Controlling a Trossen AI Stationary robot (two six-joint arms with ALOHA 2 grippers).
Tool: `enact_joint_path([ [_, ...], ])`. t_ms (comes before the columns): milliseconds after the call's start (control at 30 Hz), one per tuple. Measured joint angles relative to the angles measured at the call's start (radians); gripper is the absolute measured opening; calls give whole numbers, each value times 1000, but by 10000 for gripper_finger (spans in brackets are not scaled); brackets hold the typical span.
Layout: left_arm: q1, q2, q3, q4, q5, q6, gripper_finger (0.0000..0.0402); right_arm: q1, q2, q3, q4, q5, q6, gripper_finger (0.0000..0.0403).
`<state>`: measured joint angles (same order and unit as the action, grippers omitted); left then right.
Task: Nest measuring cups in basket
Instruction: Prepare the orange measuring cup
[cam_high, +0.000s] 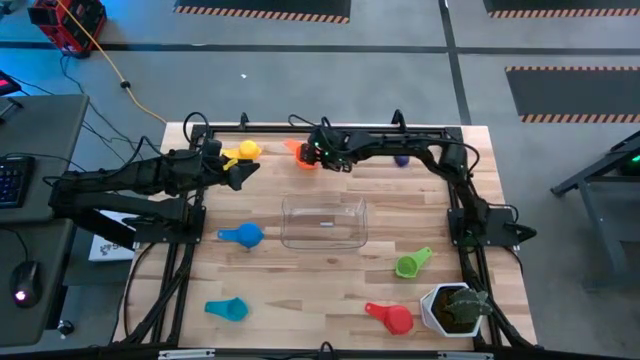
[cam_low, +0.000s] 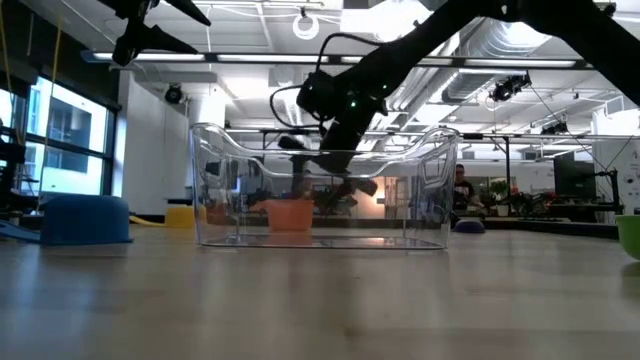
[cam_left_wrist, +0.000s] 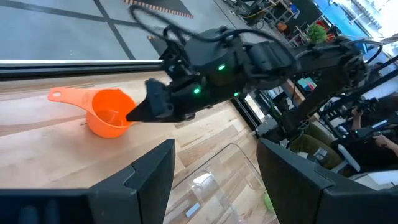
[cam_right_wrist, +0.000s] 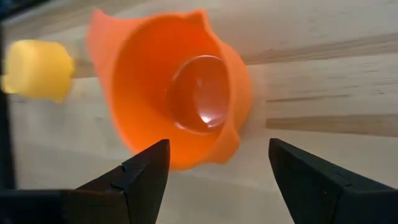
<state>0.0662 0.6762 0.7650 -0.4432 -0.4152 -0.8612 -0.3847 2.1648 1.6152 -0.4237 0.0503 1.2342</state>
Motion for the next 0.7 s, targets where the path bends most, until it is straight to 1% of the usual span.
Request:
enact_joint_path([
  [100, 0, 0, 0, 0, 0, 0, 218, 0, 10, 8, 6, 1, 15, 244],
  [200, 0, 0, 0, 0, 0, 0, 218, 0, 11, 9, 1, 9, 24, 211],
  [267, 0, 0, 0, 0, 0, 0, 218, -2, 12, 9, 2, 27, 24, 182],
  [433, 0, 0, 0, 0, 0, 1, 218, -10, 12, 9, -5, 24, 17, 97],
  [567, 0, 0, 0, 0, 0, 1, 218, -17, 8, 9, -22, 22, -45, 27],
  [633, 0, 0, 0, 0, 1, 1, 218, -21, -11, 8, -46, 16, -101, 15],
  [700, 0, 0, 0, 0, 1, 1, 218, -24, -43, 7, -90, 16, -150, 22],
])
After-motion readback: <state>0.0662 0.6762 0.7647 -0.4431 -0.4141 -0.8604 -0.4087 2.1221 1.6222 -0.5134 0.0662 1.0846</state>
